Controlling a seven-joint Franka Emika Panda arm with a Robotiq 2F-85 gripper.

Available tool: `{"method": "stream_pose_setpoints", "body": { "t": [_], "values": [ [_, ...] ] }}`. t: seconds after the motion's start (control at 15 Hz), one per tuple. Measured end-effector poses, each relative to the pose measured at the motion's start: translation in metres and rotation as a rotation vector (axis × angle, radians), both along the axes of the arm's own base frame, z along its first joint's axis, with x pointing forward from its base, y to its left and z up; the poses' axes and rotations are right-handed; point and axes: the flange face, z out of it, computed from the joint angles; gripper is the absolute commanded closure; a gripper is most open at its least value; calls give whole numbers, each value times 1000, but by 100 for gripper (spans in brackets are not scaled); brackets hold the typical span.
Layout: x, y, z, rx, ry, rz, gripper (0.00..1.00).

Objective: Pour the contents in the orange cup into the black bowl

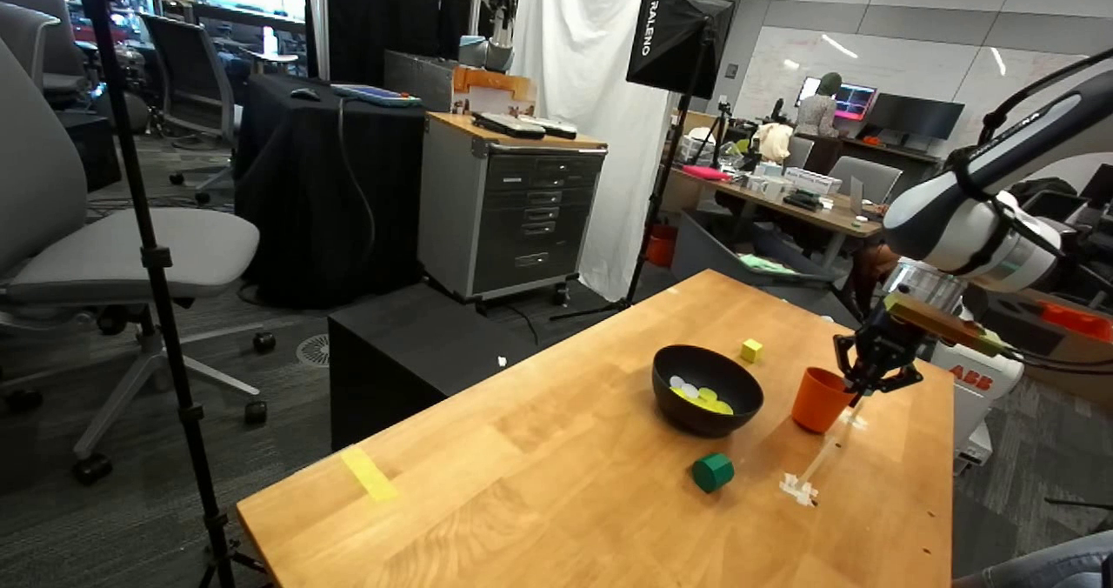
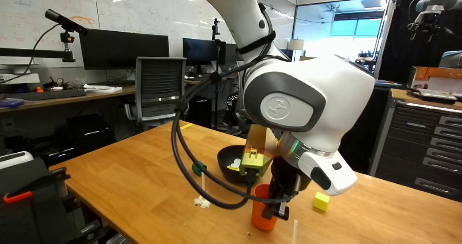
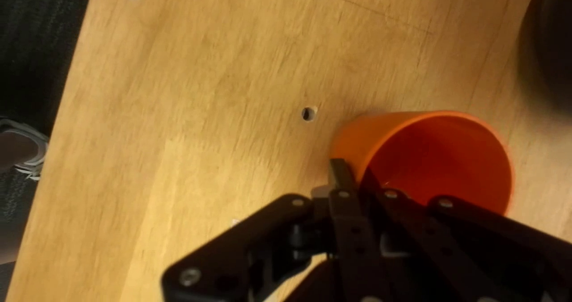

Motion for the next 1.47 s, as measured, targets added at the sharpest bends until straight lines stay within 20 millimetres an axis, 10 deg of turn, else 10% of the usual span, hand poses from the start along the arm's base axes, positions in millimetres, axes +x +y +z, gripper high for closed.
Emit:
{"method": "stream_pose_setpoints", "body": {
  "t": [0.2, 1.0, 1.47],
  "values": [
    [4, -1, 0, -9, 3, -14, 90],
    [12, -4, -5, -19, 9, -34, 0],
    [14, -5, -2, -22, 2, -30, 0]
  ]
}}
